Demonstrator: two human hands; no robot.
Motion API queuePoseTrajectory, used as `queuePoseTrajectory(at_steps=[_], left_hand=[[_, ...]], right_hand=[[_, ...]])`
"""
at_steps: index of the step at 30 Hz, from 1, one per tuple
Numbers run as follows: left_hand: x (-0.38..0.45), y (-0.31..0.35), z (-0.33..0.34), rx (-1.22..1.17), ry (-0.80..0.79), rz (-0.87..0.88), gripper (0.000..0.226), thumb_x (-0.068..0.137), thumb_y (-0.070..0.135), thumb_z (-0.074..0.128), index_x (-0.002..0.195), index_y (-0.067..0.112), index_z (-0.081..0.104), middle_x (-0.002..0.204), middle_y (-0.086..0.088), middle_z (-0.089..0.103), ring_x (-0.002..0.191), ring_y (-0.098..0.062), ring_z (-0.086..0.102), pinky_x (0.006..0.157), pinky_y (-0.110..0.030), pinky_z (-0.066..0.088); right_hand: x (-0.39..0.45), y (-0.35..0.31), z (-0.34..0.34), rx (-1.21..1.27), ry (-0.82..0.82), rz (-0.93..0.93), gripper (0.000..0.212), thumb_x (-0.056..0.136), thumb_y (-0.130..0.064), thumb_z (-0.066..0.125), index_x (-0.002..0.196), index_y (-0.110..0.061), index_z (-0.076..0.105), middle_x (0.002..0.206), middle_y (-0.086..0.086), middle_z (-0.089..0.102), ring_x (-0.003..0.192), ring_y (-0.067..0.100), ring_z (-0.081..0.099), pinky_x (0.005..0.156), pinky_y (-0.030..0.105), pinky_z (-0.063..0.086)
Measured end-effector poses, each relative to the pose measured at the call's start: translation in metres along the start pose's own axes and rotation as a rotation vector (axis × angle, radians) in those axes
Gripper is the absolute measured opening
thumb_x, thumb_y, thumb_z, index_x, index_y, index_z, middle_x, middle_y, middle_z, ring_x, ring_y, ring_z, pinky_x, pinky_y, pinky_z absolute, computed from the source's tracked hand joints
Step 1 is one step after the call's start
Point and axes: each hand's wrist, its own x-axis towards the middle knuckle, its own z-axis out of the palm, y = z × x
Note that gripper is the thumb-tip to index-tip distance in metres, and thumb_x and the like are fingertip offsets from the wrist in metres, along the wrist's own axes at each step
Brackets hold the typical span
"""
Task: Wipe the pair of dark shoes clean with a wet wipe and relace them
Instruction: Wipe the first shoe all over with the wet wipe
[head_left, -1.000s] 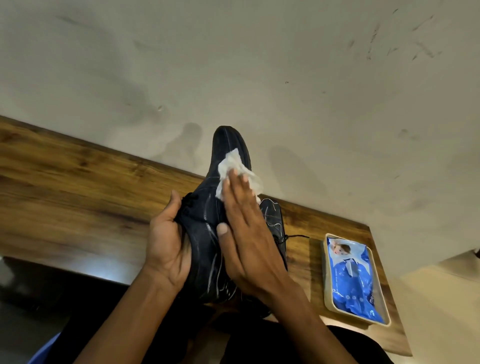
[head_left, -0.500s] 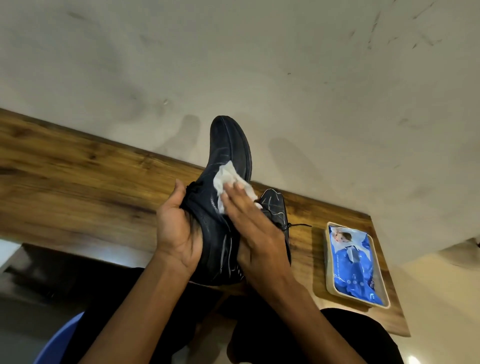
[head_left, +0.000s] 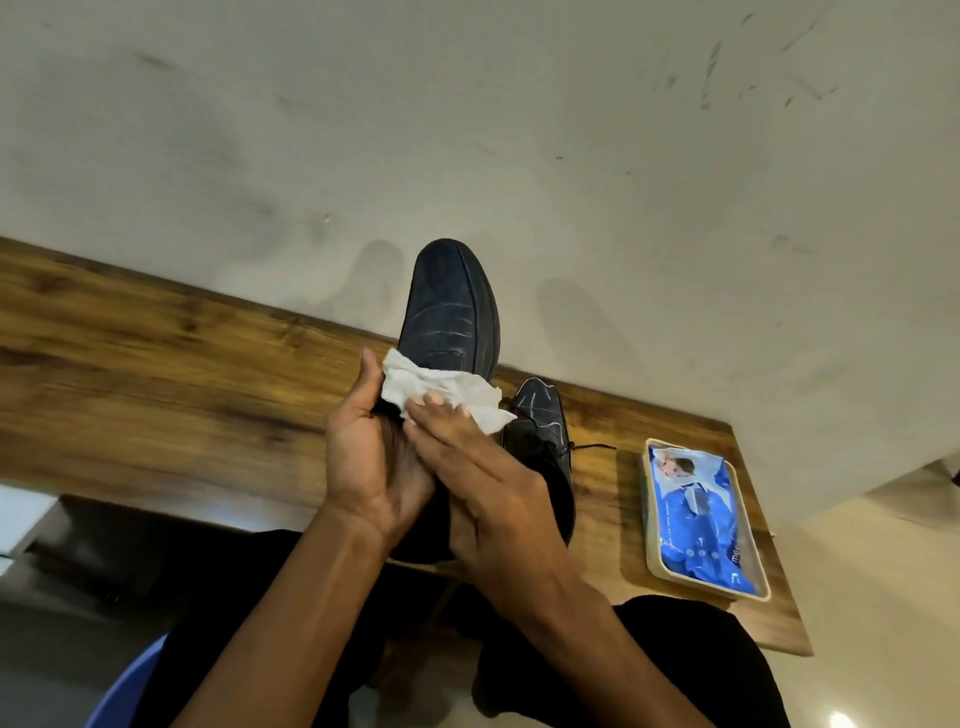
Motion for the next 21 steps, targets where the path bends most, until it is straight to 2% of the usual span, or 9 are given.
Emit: queuePoseTrajectory(at_steps=[1,4,6,10,12,14,17,18,21], left_hand=[[0.0,0.0,0.0,-0.006,-0.002,0.006,0.062,0.094,0.055,0.048,0.096,0.0,0.077,0.099,-0.016,0.07,0.089,-0.023,0.072,0.095,-0.037,0.053],[-0.002,-0.001,0.002,0.011,-0.072,0.009,0.065,0.098,0.053,0.041,0.132,0.002,0.06,0.133,-0.024,0.061,0.124,-0.033,0.061,0.113,-0.046,0.041],[-0.003,-0.004,0.004,0.015,-0.114,0.002,0.064,0.101,0.051,0.037,0.142,0.003,0.05,0.142,-0.022,0.055,0.132,-0.034,0.054,0.114,-0.045,0.037],[0.001,-0.009,0.002,0.006,-0.093,-0.003,0.061,0.101,0.049,0.037,0.141,0.004,0.051,0.14,-0.02,0.057,0.131,-0.032,0.055,0.116,-0.043,0.037],[0.004,-0.007,0.0,0.015,-0.032,-0.002,0.062,0.101,0.051,0.037,0.136,0.004,0.056,0.136,-0.02,0.061,0.128,-0.031,0.058,0.109,-0.046,0.042],[0.007,-0.003,-0.002,0.025,0.019,0.003,0.061,0.1,0.053,0.038,0.127,0.004,0.062,0.123,-0.018,0.068,0.116,-0.029,0.067,0.098,-0.051,0.048],[0.012,0.001,-0.005,0.048,0.066,0.015,0.058,0.099,0.055,0.04,0.114,0.006,0.067,0.105,-0.012,0.071,0.092,-0.022,0.072,0.089,-0.042,0.055],[0.013,0.001,-0.005,0.049,0.063,0.019,0.058,0.099,0.055,0.04,0.117,0.006,0.066,0.108,-0.012,0.071,0.095,-0.022,0.071,0.091,-0.04,0.055],[0.012,-0.003,-0.003,0.024,-0.012,0.006,0.06,0.097,0.049,0.045,0.133,0.003,0.06,0.133,-0.018,0.063,0.125,-0.029,0.061,0.107,-0.046,0.045]], right_hand=[[0.002,0.002,-0.001,-0.006,-0.005,-0.014,0.054,0.087,0.018,0.056,0.139,0.002,0.058,0.149,0.014,0.055,0.145,0.02,0.044,0.12,0.04,0.037],[0.02,0.016,-0.01,-0.006,0.022,0.061,0.055,0.09,0.016,0.055,0.143,0.0,0.055,0.152,0.012,0.051,0.147,0.019,0.041,0.12,0.038,0.036],[0.033,0.026,-0.015,0.006,0.068,0.144,0.056,0.092,0.014,0.05,0.146,-0.001,0.052,0.155,0.01,0.048,0.149,0.016,0.038,0.121,0.037,0.034],[0.028,0.022,-0.009,0.052,0.106,0.192,0.056,0.093,0.014,0.047,0.147,-0.001,0.051,0.156,0.008,0.047,0.15,0.013,0.035,0.122,0.034,0.033],[0.013,0.013,-0.002,0.085,0.115,0.195,0.055,0.092,0.015,0.048,0.145,0.0,0.053,0.155,0.008,0.048,0.149,0.012,0.038,0.122,0.033,0.034],[-0.004,0.002,0.005,0.105,0.087,0.184,0.055,0.092,0.015,0.051,0.144,0.0,0.053,0.154,0.008,0.048,0.149,0.012,0.038,0.121,0.033,0.035],[-0.018,-0.01,0.009,0.138,0.02,0.171,0.053,0.096,0.008,0.054,0.148,-0.003,0.05,0.158,0.004,0.044,0.151,0.013,0.035,0.12,0.038,0.036],[-0.016,-0.011,0.007,0.163,0.003,0.18,0.052,0.099,0.005,0.054,0.149,-0.004,0.048,0.159,0.003,0.043,0.151,0.012,0.033,0.121,0.038,0.035],[0.003,-0.001,-0.001,0.206,-0.034,0.242,0.051,0.105,-0.008,0.049,0.155,-0.008,0.038,0.165,0.002,0.032,0.155,0.01,0.023,0.125,0.037,0.028]])
